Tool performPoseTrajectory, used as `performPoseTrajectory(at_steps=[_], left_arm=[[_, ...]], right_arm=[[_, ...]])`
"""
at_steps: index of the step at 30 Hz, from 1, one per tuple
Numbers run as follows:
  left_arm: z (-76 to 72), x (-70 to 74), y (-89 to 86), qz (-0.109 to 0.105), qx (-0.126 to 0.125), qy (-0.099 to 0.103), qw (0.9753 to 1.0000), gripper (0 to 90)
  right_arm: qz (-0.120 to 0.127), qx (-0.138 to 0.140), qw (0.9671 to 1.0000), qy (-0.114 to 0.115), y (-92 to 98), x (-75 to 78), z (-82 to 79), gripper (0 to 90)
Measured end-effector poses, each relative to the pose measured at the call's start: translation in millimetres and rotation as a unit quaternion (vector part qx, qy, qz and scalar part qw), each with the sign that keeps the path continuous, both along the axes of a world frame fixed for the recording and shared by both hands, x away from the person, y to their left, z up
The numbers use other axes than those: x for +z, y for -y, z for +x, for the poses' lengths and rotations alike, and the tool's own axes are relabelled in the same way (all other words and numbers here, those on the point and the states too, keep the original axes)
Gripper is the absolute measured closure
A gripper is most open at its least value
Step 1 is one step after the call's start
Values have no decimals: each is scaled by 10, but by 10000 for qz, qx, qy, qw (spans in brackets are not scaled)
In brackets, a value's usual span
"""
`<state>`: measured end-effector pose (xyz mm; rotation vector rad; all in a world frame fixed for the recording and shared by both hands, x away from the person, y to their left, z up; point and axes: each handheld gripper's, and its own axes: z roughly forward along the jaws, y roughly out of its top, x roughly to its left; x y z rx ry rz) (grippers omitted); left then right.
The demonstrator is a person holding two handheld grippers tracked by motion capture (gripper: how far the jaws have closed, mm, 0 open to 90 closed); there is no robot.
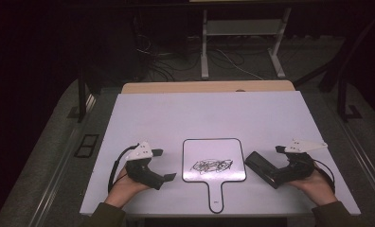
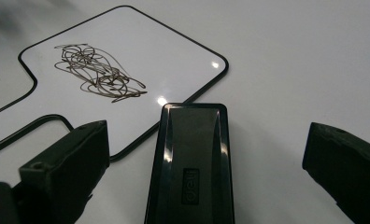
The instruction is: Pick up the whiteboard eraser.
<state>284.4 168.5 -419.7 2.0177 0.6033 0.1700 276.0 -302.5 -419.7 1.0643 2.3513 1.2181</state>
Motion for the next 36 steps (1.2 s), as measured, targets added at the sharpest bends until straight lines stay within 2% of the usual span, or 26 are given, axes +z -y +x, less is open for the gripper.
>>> performPoseTrajectory(at_steps=[5,9,16,17,19,23,24,27,29,33,36], left_arm=[[2,-2,-2,-20,18,-10,10000,0],[4,-1,-8,-24,22,-8,10000,0],[7,-10,-21,-40,24,-8,10000,0],[7,-10,-21,-40,24,-8,10000,0],[7,-12,-22,-51,41,-25,10000,0],[1,-12,-18,-41,19,-29,10000,0],[2,-13,-19,-33,10,-30,10000,0],[3,-14,-19,-23,0,-31,10000,0],[2,-15,-18,-23,-4,-34,10000,0],[0,-15,-18,-23,-8,-32,10000,0],[0,-19,-15,-30,-8,-37,10000,0]], right_arm=[[-82,79,9998,-139,-29,-15,64,0],[-270,156,9992,-242,-74,-32,130,0],[-566,256,9965,-556,-133,-63,184,0],[-619,236,9964,-536,-138,-70,178,0],[-688,259,9955,-598,-136,-72,166,37],[-741,232,9954,-560,-135,-65,152,47],[-737,205,9949,-653,-136,-66,149,48],[-854,176,9940,-661,-140,-65,134,118],[-895,134,9934,-699,-147,-57,127,128],[-1029,167,9912,-814,-165,-77,120,163],[-1124,209,9902,-796,-182,-95,111,201]])
